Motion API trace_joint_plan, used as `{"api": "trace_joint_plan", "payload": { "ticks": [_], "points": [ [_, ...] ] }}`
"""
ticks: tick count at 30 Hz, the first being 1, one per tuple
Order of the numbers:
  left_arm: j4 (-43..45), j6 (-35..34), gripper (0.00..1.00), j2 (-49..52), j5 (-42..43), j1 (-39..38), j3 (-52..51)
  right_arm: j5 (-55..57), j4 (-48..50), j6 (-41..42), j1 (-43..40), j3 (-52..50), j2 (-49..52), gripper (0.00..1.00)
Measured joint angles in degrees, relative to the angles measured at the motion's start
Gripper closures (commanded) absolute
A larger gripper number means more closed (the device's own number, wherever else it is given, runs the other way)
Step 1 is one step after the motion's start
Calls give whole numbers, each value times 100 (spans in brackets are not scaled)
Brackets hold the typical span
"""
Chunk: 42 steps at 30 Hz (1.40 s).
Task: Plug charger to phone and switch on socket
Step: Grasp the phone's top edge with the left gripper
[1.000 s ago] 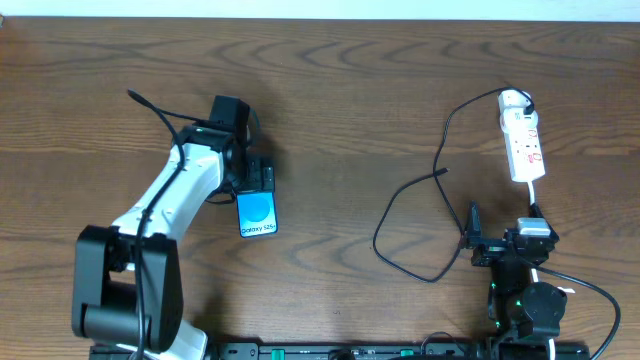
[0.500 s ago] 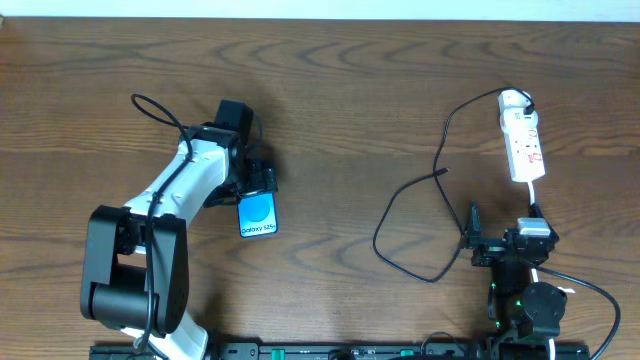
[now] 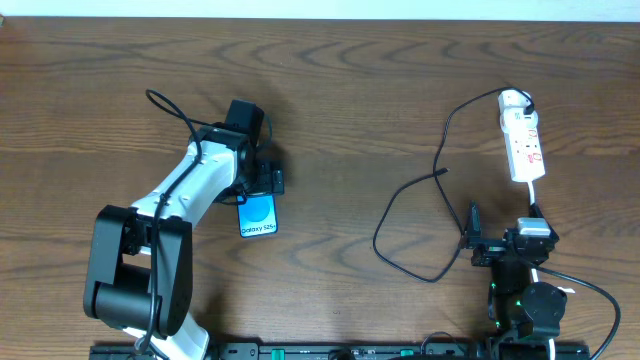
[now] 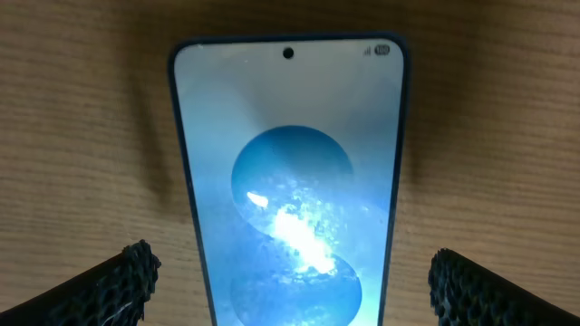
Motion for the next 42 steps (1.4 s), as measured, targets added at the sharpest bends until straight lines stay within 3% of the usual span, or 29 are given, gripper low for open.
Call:
{"api": "trace_joint_plan", "payload": {
  "ticks": [42],
  "points": [
    [782,-188,2,234,-271,-210,-435,0,0,0,0,0,0,1]
  ]
}}
